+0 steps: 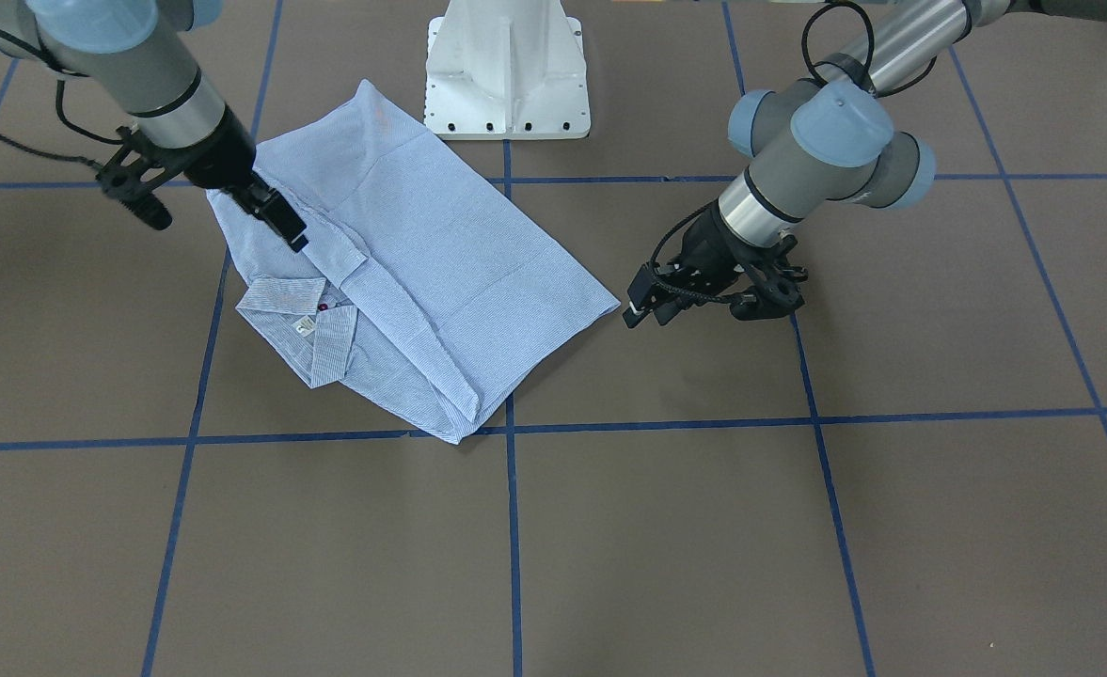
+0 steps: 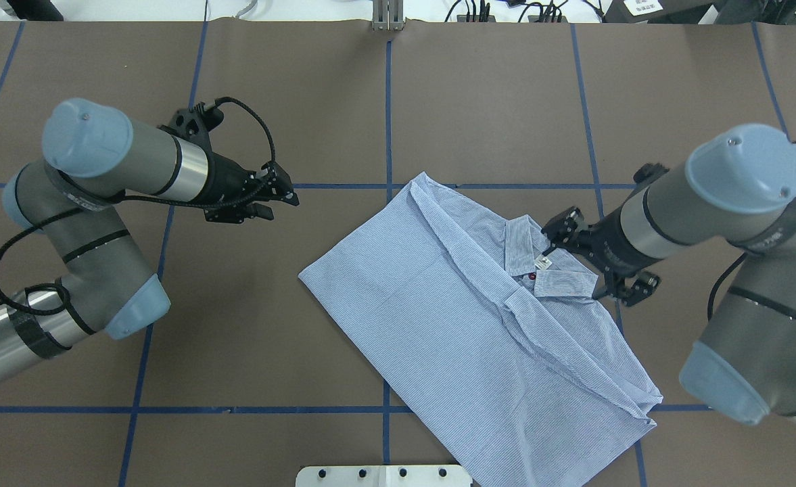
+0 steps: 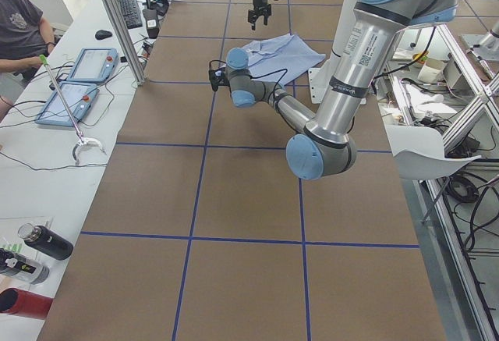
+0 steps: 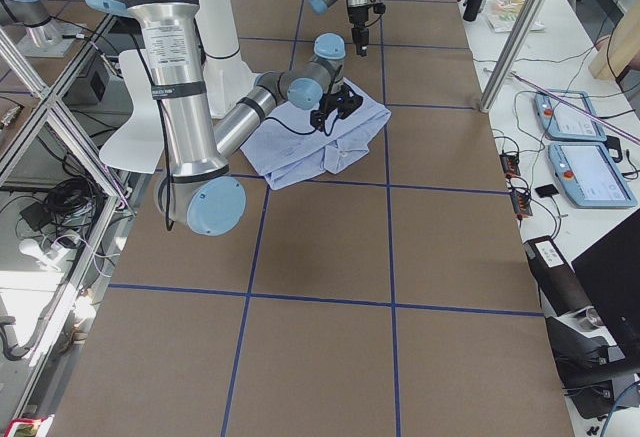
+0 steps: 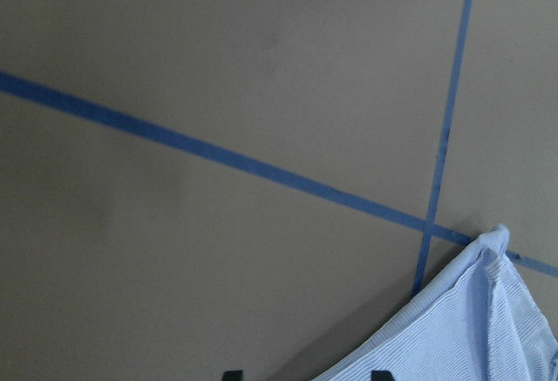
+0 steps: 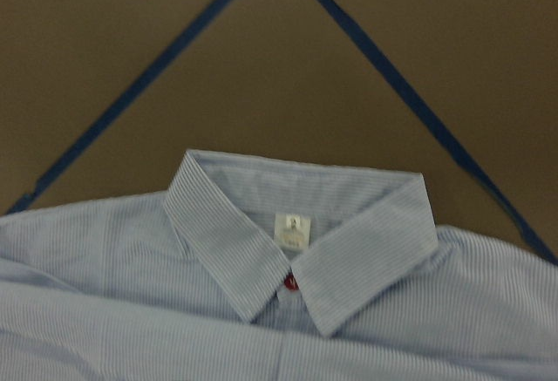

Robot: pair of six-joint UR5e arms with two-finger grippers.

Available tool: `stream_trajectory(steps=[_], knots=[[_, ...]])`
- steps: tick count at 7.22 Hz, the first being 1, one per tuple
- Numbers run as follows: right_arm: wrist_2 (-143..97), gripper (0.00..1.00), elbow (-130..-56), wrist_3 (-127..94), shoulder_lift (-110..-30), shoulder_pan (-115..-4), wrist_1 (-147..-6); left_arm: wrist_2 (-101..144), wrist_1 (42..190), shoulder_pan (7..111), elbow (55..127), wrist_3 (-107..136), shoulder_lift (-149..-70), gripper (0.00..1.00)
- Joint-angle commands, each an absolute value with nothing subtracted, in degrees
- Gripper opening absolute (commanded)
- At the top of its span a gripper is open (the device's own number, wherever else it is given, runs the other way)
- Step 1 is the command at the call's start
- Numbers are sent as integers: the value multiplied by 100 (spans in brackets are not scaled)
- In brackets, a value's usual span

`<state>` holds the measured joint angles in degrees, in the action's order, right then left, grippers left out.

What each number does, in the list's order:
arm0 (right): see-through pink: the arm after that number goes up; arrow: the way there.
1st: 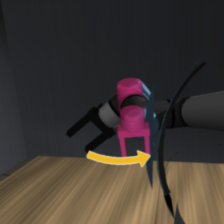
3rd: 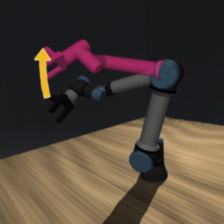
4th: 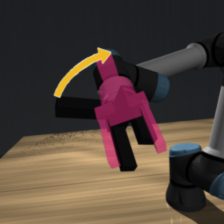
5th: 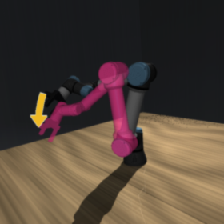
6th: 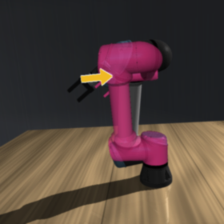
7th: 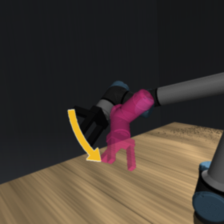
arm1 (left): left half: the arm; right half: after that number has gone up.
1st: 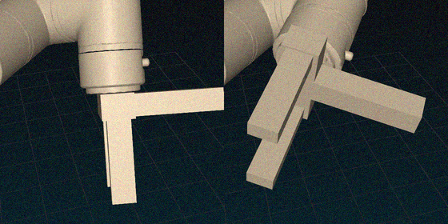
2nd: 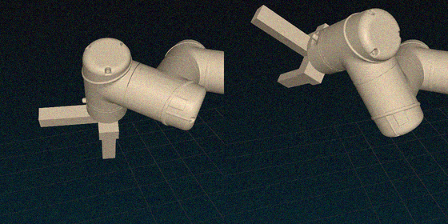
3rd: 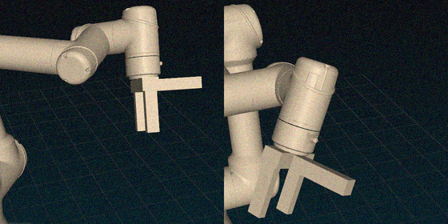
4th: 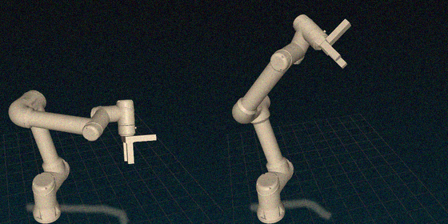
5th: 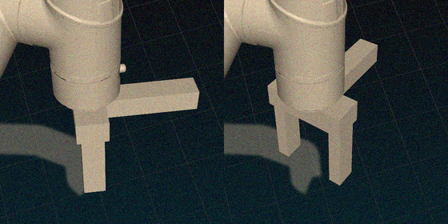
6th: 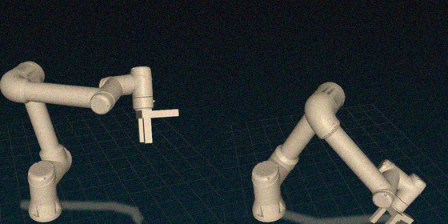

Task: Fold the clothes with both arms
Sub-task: 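Release and raise the right gripper while the left gripper moves to a shirt corner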

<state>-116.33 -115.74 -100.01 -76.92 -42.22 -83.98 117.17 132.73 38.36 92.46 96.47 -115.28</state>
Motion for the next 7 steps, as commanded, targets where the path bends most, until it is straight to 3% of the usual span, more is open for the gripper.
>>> stream_trajectory(steps=[1, 4, 7], knots=[[-11153, 100, -10718, -8914, -7218, -4779, -8350, 11314, 13272, 3237, 9229, 10299, -11505, 58], [-11162, 100, -10110, -8499, -7076, -4939, -8350, 11268, 13280, 3068, 9019, 10275, -11549, 57], [-11188, 100, -10020, -8534, -7040, -4939, -8350, 11136, 13280, 2953, 8991, 10266, -11575, 55]])
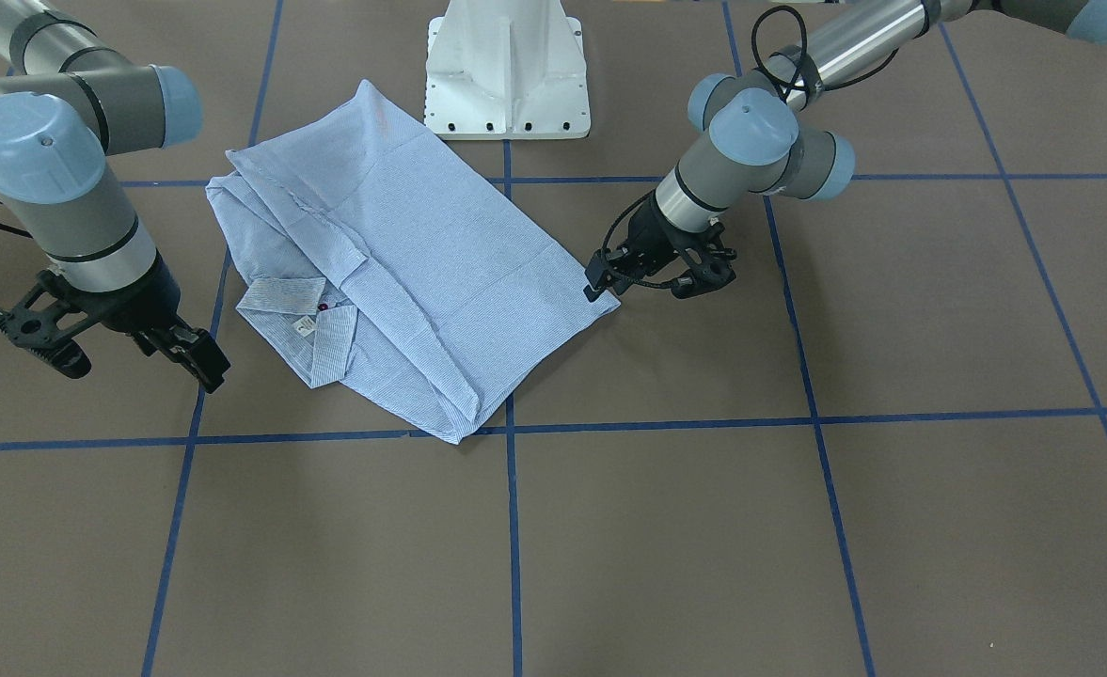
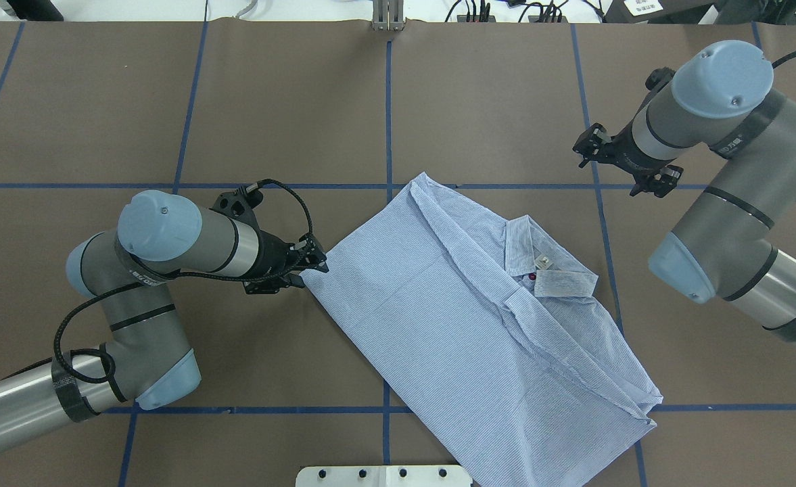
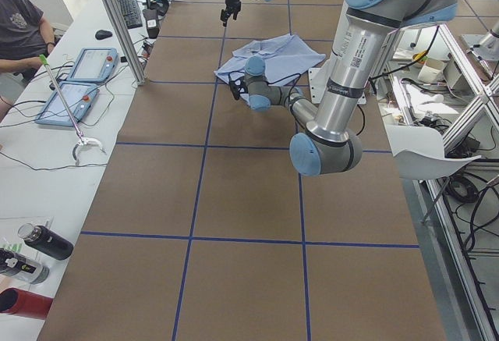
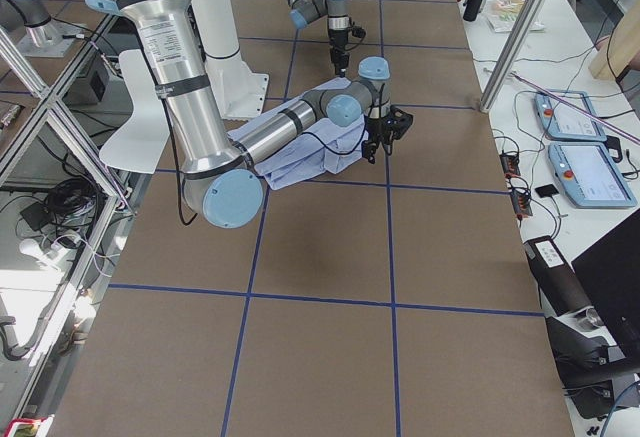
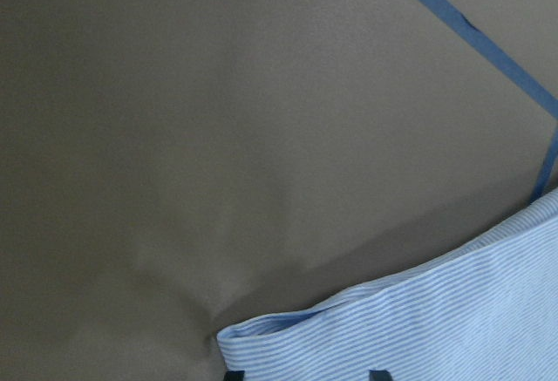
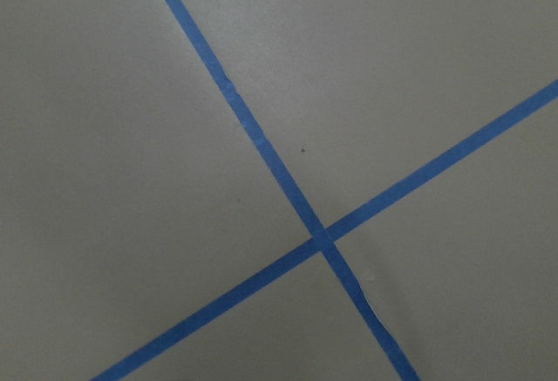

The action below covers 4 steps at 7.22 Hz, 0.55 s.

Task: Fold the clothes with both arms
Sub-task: 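Grasp the shirt corner with the left gripper and pull it toward the far side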

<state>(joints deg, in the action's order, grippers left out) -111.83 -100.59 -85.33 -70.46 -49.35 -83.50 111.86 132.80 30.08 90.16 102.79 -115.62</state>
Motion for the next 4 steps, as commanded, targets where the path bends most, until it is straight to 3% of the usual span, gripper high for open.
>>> stream_trajectory(steps=[1, 3, 4], knots=[[-11188, 100, -9985, -8543, -7040, -4948, -8350, 11136, 13289, 2953, 8930, 10240, -11566, 53], [-11232, 100, -9914, -8560, -6961, -4966, -8350, 11127, 13280, 2944, 8947, 10239, -11575, 52], [-11293, 100, -9914, -8561, -6961, -5001, -8350, 11127, 13280, 2944, 8939, 10239, -11558, 44]])
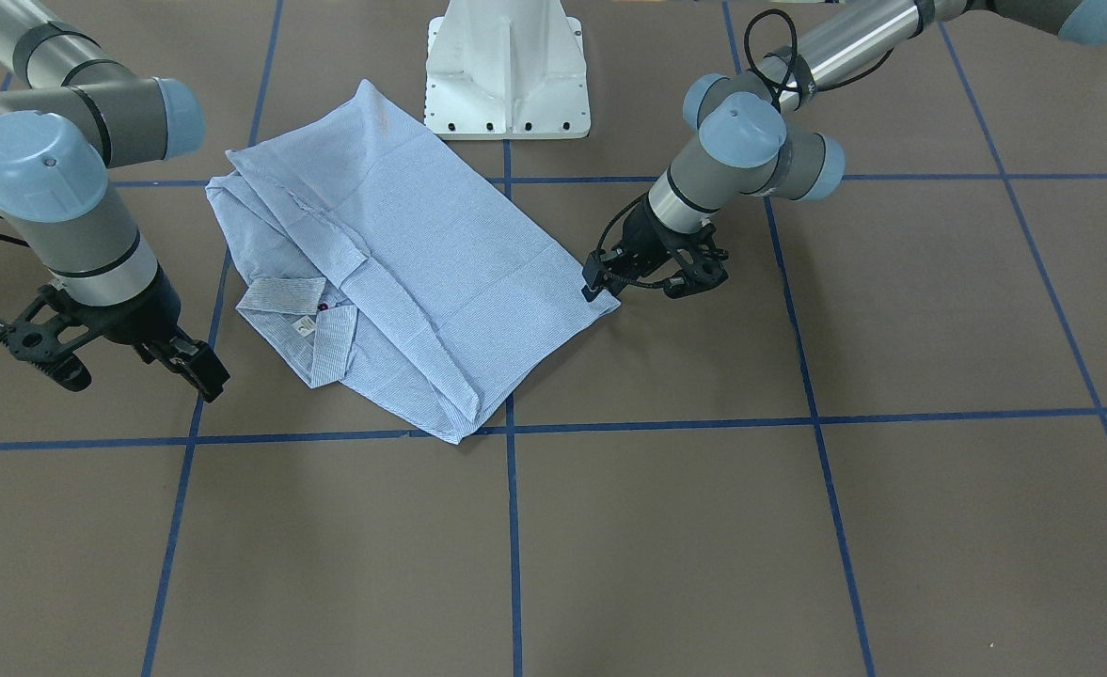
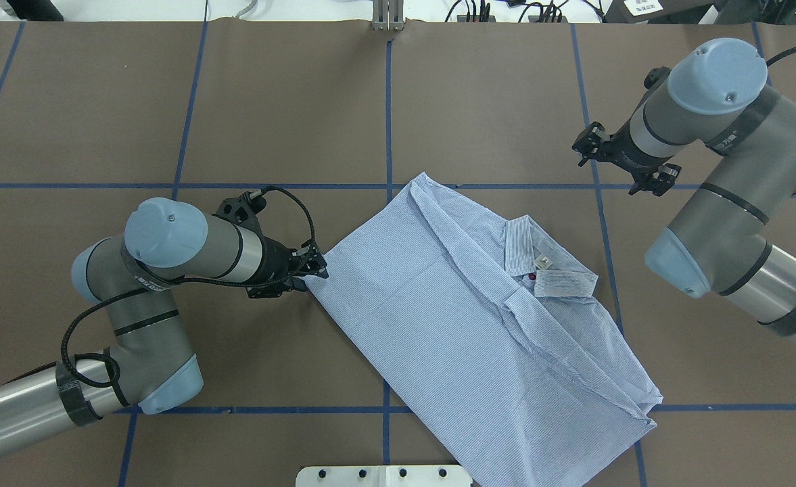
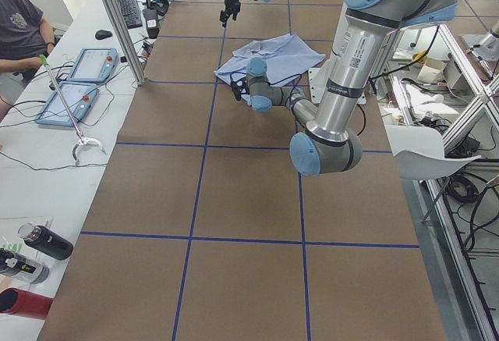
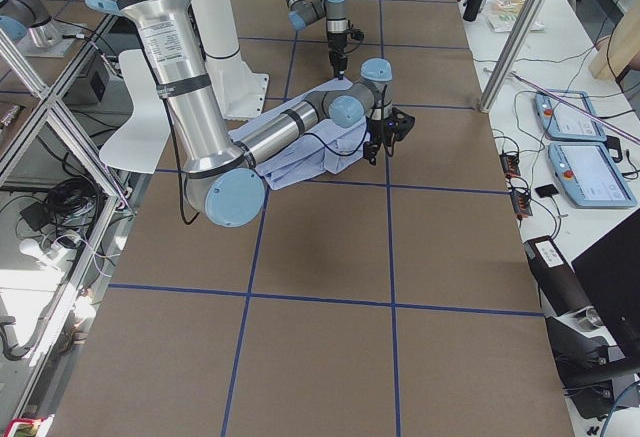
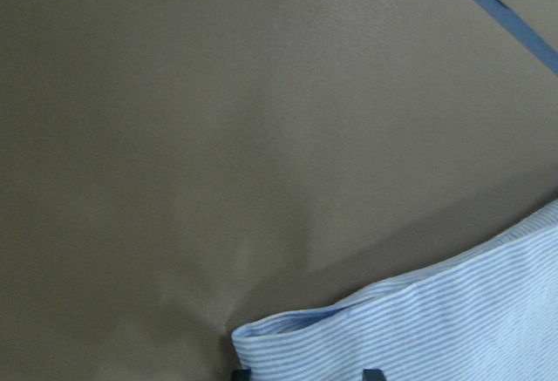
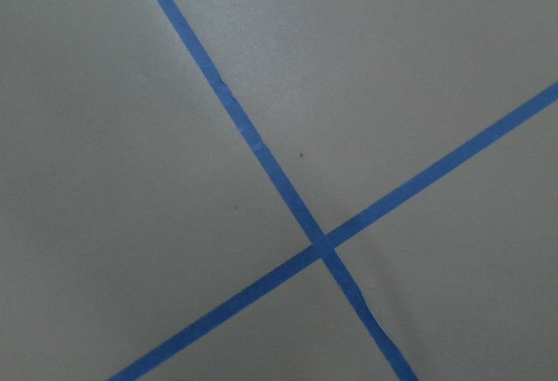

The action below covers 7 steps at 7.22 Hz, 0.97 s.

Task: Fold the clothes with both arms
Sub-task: 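Grasp the shirt corner with the left gripper and pull it toward the far side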

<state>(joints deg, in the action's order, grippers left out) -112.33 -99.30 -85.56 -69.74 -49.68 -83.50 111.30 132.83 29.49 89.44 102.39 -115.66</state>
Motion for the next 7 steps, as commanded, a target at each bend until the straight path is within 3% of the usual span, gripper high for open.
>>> stream_trajectory(steps=[1, 2, 3, 7], knots=[[-11303, 100, -9897, -8552, -6961, -5010, -8350, 11127, 13289, 2944, 8938, 10239, -11532, 37], [-11329, 100, -9870, -8560, -6952, -5010, -8341, 11118, 13289, 2953, 8938, 10265, -11523, 26], [-11347, 100, -9870, -8561, -6952, -5010, -8350, 11092, 13289, 2962, 8973, 10274, -11514, 0], [-11382, 100, -9791, -8569, -6882, -5010, -8323, 11083, 13263, 3434, 8913, 9743, -11531, 0]])
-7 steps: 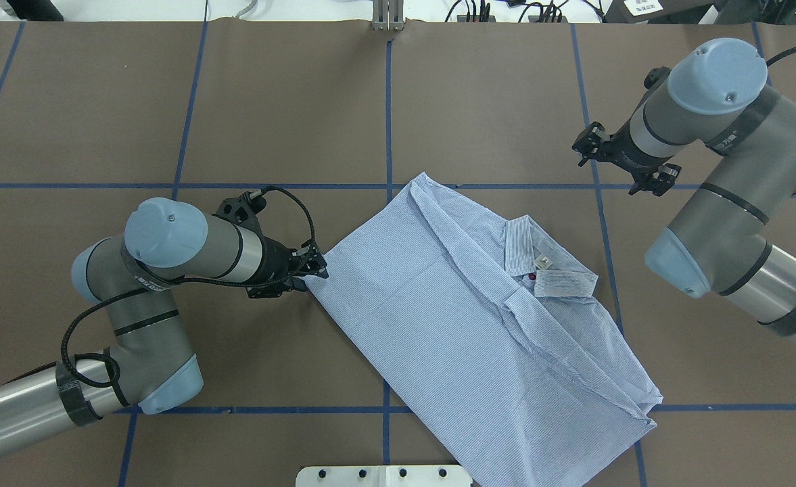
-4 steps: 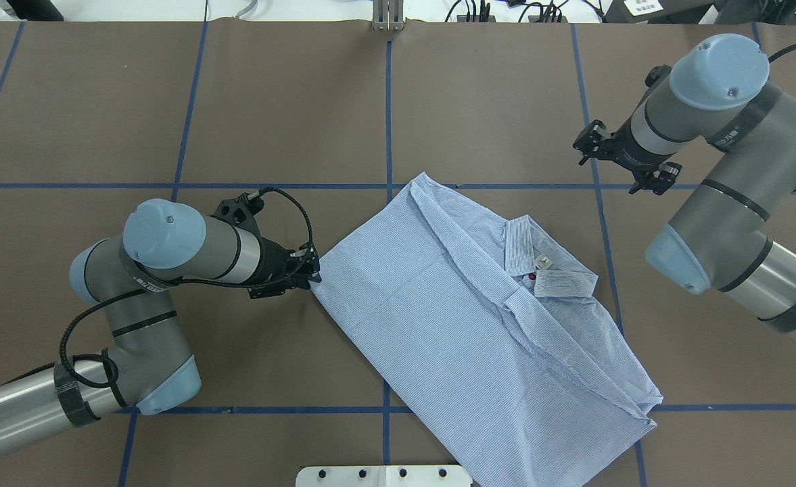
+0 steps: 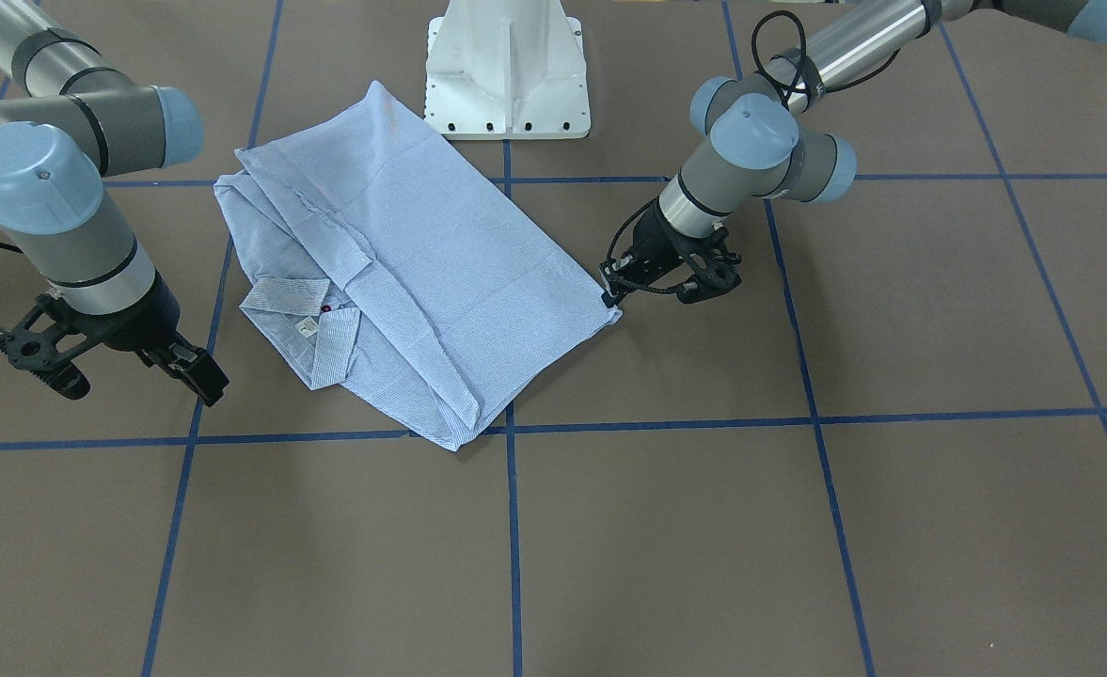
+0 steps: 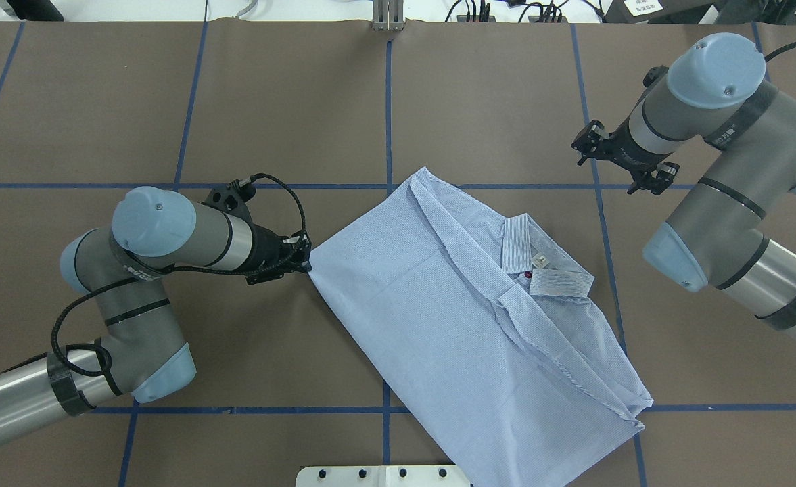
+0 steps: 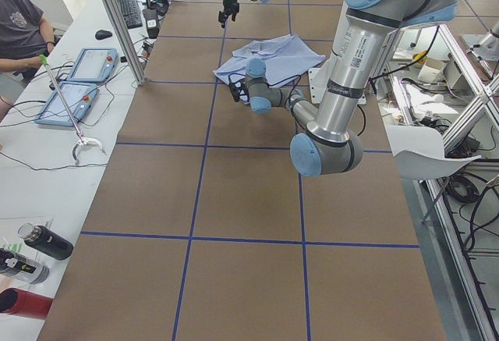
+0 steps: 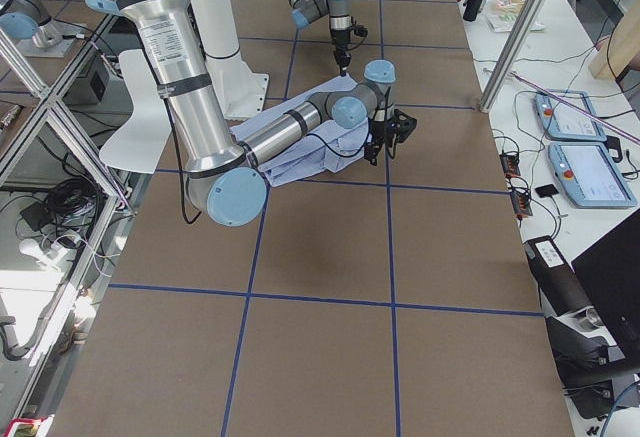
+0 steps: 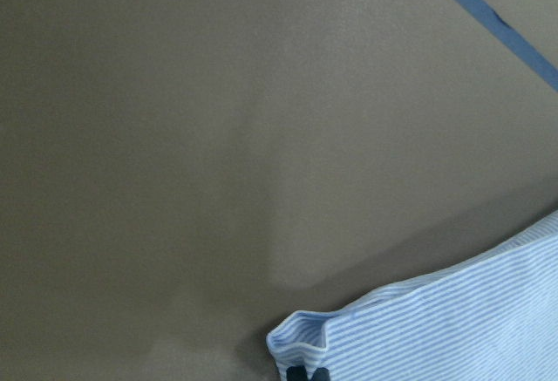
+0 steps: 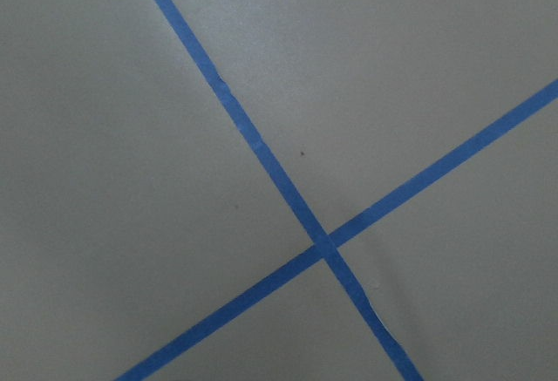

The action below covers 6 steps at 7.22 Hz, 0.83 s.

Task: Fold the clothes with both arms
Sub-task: 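Grasp the shirt corner with the left gripper and pull it toward the far side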

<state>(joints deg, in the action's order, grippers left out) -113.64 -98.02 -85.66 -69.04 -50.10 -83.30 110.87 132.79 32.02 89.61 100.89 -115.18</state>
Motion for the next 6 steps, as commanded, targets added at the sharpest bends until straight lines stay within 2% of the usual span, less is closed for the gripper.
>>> stream_trajectory(steps=[1, 5, 6], knots=[[-11399, 100, -9791, -8613, -6873, -5010, -8323, 11100, 13271, 3932, 8399, 9164, -11801, 0], [-11399, 100, -9809, -8771, -6698, -4992, -8314, 10796, 13629, 4974, 5404, 7869, -13899, 0], [-11399, 100, -9809, -8771, -6662, -4975, -8306, 10715, 13945, 5096, 4822, 7657, -14183, 25]])
